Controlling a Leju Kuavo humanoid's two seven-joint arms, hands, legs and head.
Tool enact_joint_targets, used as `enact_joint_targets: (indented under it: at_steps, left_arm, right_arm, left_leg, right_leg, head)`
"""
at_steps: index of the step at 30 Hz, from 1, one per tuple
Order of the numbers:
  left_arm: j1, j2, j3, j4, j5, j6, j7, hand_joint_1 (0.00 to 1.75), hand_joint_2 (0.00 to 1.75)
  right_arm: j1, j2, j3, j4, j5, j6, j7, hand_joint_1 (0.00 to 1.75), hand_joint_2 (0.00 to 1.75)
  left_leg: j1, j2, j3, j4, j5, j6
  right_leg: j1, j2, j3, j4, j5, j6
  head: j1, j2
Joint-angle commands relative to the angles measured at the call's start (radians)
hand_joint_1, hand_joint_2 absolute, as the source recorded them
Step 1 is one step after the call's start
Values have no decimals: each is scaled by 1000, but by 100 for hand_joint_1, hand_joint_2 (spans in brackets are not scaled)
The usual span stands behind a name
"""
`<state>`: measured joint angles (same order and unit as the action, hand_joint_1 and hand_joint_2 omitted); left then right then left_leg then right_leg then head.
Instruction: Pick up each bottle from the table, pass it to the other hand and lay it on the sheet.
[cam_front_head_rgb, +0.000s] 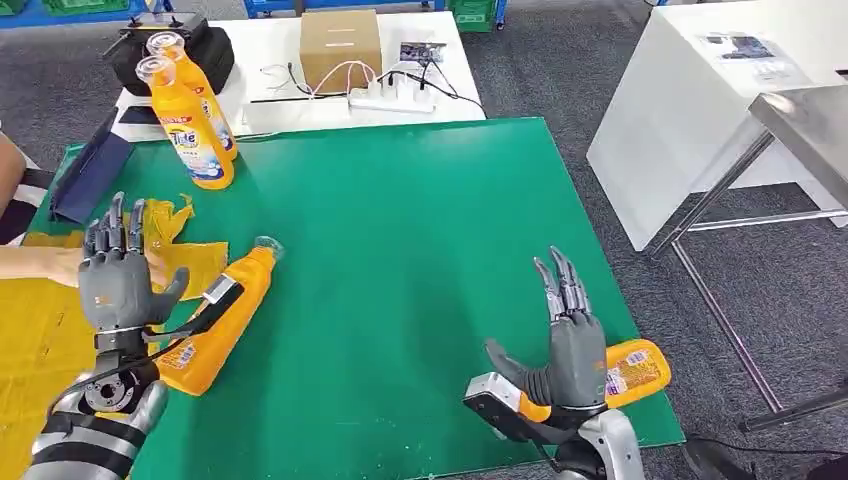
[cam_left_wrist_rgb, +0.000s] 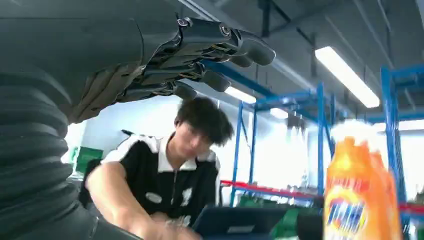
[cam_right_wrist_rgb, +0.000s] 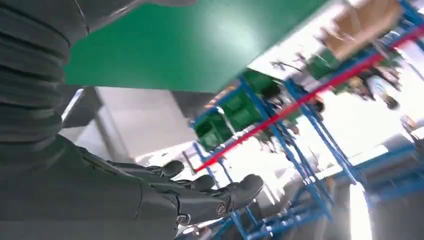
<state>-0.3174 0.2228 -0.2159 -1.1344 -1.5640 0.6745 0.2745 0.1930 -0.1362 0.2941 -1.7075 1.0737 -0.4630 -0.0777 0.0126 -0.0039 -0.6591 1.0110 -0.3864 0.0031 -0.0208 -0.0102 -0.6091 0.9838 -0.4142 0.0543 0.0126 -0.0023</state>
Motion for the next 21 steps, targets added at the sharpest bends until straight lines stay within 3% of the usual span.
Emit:
enact_joint_targets:
  at_steps: [1,5,7,10,14,21]
  left_arm:
    - [13,-155,43,-182,377,-151,-375,0,175]
    - [74,-159,46,-280,620,-218,-498,0,175]
    - [89,-159,48,-305,720,-247,-547,0,175]
    - [101,-160,55,-323,835,-299,-589,0,175]
    - [117,-167,60,-337,878,-319,-607,0,175]
    - [120,-168,59,-338,878,-318,-607,0,175]
  right_arm:
    - [84,-331,186,-28,-224,298,-200,0,175]
    - [183,-476,205,-106,-372,244,-219,0,175]
    - [219,-544,207,-149,-458,251,-209,0,175]
    - [276,-611,196,-191,-505,228,-171,0,175]
    - [322,-662,198,-212,-480,179,-59,0,175]
    - [321,-662,200,-213,-479,174,-57,0,175]
  left_leg:
    - [0,-6,3,1,-2,2]
    - [-1,-9,2,1,-3,3]
    - [-3,-5,1,1,-4,3]
    - [-5,-6,0,1,-4,5]
    - [-4,-5,1,1,-5,4]
    - [-3,-4,4,1,-6,5]
  right_leg:
    - [0,-5,7,-1,-3,-1]
    - [-1,-6,0,-2,-5,1]
    - [-3,-2,6,-1,-4,2]
    - [-5,-4,4,-1,-4,3]
    - [-4,-3,4,-1,-4,3]
    - [-2,-2,7,-2,-5,1]
  head:
    - [0,0]
    - [0,0]
    - [0,0]
    - [0,0]
    - [0,0]
    - [0,0]
